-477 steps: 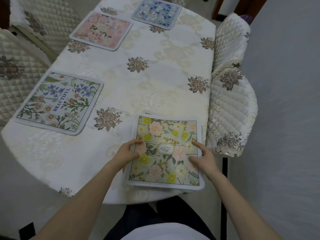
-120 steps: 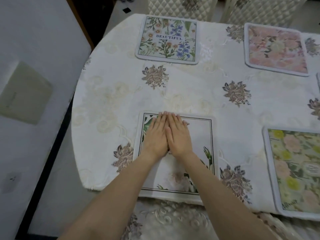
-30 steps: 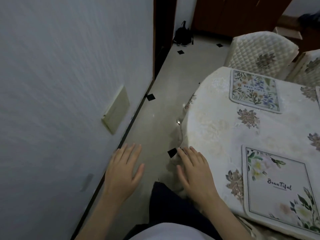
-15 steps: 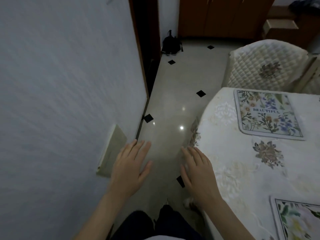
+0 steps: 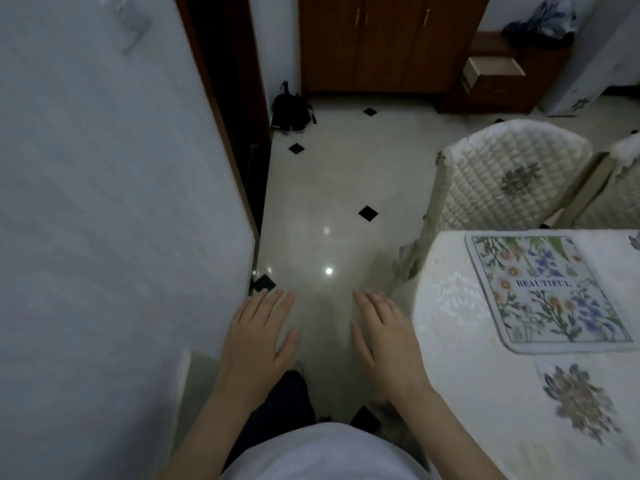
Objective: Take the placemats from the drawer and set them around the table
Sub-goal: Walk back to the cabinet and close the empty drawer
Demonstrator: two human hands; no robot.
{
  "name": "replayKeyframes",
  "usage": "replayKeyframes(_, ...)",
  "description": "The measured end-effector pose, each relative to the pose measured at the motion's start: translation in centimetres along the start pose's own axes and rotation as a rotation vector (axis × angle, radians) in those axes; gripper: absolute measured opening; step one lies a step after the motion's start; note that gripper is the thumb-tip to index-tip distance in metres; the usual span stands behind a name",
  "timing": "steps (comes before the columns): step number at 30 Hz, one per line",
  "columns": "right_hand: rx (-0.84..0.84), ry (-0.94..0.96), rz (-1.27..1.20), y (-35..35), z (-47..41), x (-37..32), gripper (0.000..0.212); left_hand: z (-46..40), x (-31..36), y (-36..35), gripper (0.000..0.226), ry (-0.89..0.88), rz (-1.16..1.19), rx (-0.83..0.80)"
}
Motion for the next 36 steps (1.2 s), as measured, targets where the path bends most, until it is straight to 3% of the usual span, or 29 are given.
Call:
replayKeyframes(7, 0.106, -0.165, 0.004, 1.7, -13.9, 1.0, 0.047, -17.4, -4.0, 4.3, 0.053, -0.141, 0.010, -0.046)
replayKeyframes(15, 0.076, -0.309, 0.025, 0.2, -24.8, 6.2, 0.048, -30.8, -6.3, -0.3, 0.053, -0.192, 0.050, -0.158)
replayKeyframes(22, 0.047, -0.303, 0.014, -1.1, -39.2, 13.7, 0.051, -46.2, -7.5, -4.0, 0.054, -0.163, 0.028, -0.228)
replayKeyframes(30, 0.174, -0.392, 0.033, 3.7, -52.7, 24.4, 0.048, -65.5, -2.9, -6.2, 0.055, -0.240, 0.001, -0.217)
replayKeyframes(36, 0.112, -0.493, 0.065, 1.8, -58.7, 31.9, 0.051, -75.3, -2.5, -13.2, 0.057, -0.290, 0.006, -0.362)
Point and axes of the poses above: each hand's wrist, its own z-axis away from the middle knuckle, its own y-axis out of the back of the hand, x = y × z, the point moved 7 cm from there along -z, towards the middle knuckle, and after that the axes turned 11 degrees about z, right-handed, at the moved point
